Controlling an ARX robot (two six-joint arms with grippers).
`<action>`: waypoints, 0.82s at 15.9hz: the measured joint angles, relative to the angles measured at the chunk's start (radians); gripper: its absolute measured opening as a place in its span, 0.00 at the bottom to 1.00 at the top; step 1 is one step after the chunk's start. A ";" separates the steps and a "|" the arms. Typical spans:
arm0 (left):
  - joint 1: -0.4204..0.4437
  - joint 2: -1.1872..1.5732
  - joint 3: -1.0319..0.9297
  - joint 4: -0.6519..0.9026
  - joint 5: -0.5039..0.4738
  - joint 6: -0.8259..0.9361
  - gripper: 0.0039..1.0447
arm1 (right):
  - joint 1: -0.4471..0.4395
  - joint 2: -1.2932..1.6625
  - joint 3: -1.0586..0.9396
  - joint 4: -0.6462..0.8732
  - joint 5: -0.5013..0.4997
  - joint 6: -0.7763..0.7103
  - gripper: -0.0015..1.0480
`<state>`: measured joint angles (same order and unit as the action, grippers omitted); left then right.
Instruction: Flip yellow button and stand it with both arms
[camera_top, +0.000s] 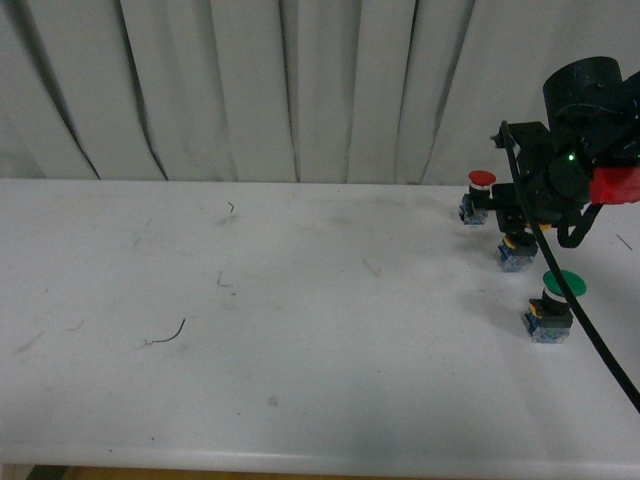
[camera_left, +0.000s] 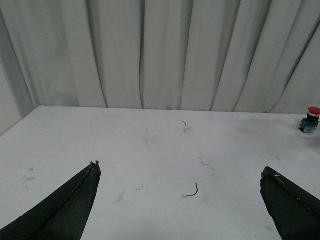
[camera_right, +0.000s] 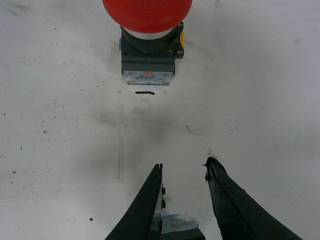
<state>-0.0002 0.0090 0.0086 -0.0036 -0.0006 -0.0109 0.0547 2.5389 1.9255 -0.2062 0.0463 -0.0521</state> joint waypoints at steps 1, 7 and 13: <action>0.000 0.000 0.000 0.000 0.000 0.000 0.94 | 0.003 0.002 0.000 -0.002 0.010 0.003 0.27; 0.000 0.000 0.000 0.000 0.000 0.000 0.94 | 0.004 0.011 0.000 0.001 0.018 0.011 0.27; 0.000 0.000 0.000 0.000 0.000 0.000 0.94 | 0.004 0.013 0.003 -0.006 0.009 0.037 0.36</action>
<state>-0.0002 0.0090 0.0086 -0.0036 -0.0006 -0.0109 0.0589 2.5523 1.9282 -0.2119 0.0551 -0.0151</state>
